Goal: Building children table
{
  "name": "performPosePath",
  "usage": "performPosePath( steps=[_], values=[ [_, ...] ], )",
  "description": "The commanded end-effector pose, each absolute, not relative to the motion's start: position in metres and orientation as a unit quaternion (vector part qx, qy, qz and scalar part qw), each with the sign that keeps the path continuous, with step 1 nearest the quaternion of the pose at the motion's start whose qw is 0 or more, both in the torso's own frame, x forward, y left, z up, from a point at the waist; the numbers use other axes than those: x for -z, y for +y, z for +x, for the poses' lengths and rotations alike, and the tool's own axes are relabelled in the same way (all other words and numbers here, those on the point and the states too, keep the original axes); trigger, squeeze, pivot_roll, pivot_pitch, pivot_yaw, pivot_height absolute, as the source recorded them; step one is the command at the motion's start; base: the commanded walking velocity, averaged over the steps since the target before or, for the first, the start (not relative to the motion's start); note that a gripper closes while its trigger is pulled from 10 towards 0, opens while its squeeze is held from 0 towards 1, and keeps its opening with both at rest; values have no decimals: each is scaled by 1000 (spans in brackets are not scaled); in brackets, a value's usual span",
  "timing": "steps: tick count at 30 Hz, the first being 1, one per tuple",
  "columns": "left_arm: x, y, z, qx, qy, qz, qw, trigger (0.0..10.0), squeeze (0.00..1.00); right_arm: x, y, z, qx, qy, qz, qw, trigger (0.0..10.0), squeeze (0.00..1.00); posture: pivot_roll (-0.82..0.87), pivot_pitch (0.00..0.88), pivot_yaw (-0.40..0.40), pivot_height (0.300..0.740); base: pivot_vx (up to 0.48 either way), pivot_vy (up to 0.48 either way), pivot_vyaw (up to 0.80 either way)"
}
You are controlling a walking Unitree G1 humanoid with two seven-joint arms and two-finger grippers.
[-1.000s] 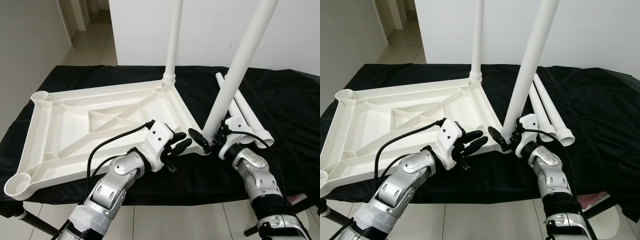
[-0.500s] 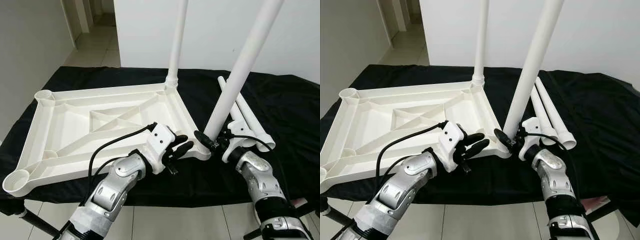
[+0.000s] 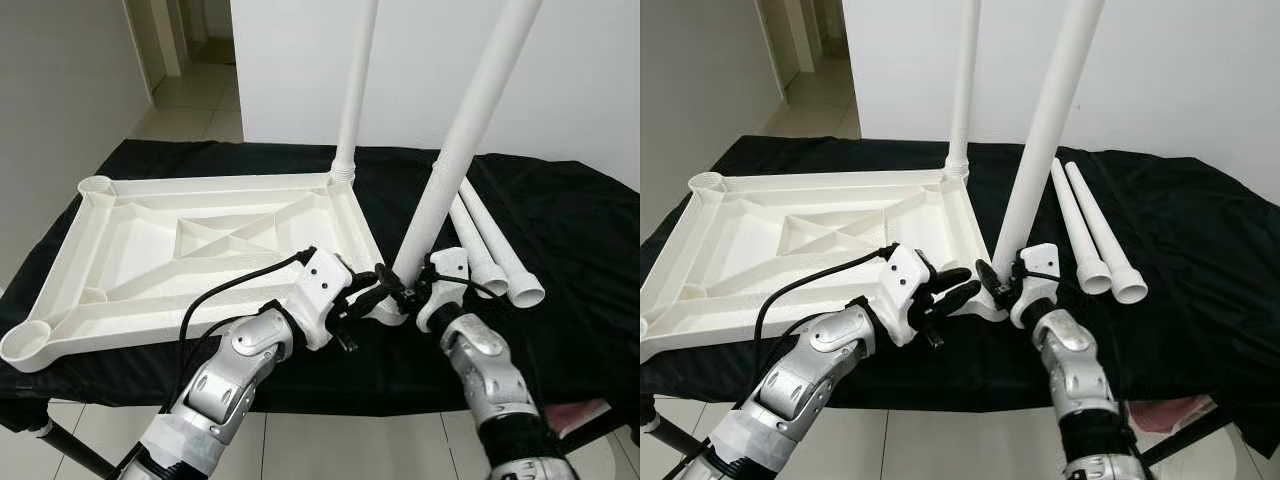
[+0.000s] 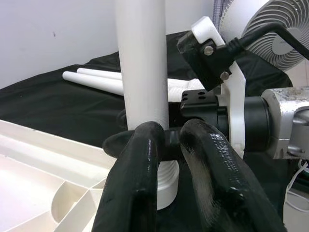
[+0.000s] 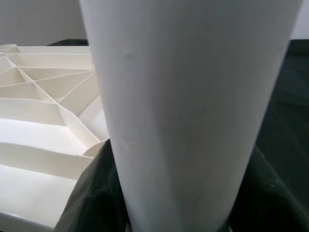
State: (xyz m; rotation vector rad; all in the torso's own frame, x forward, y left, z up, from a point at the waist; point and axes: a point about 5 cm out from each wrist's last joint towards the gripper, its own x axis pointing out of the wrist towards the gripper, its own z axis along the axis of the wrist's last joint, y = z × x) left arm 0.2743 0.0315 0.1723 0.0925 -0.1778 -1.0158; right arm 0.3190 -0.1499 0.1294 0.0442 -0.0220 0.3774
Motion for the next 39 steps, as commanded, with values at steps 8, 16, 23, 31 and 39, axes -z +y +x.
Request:
performPosePath(
  steps=[8, 16, 23, 31, 39],
  values=[
    [-170, 28, 271, 513, -84, 49, 853, 10000, 0, -115, -138, 307, -38, 33, 76, 996, 10000, 0, 23, 0, -3, 740, 0, 0, 0],
    [-170, 28, 270, 513, -81, 46, 853, 10000, 0, -112, -138, 300, 31, 38, 92, 995, 10000, 0, 20, 0, -6, 740, 0, 0, 0],
    [-171, 28, 270, 512, -81, 44, 854, 10000, 0, -115, -129, 293, 73, 36, 127, 989, 10000, 0, 17, 9, -10, 740, 0, 0, 0],
    [-171, 28, 271, 511, -79, 42, 855, 10000, 0, -124, -135, 294, 82, 17, 125, 989, 10000, 0, 10, 27, -6, 740, 0, 0, 0],
    [-172, 28, 271, 509, -78, 41, 856, 10000, 0, -139, -140, 296, 33, -26, 116, 992, 10000, 1000, 5, 41, -8, 740, 0, 0, 0]
  ],
)
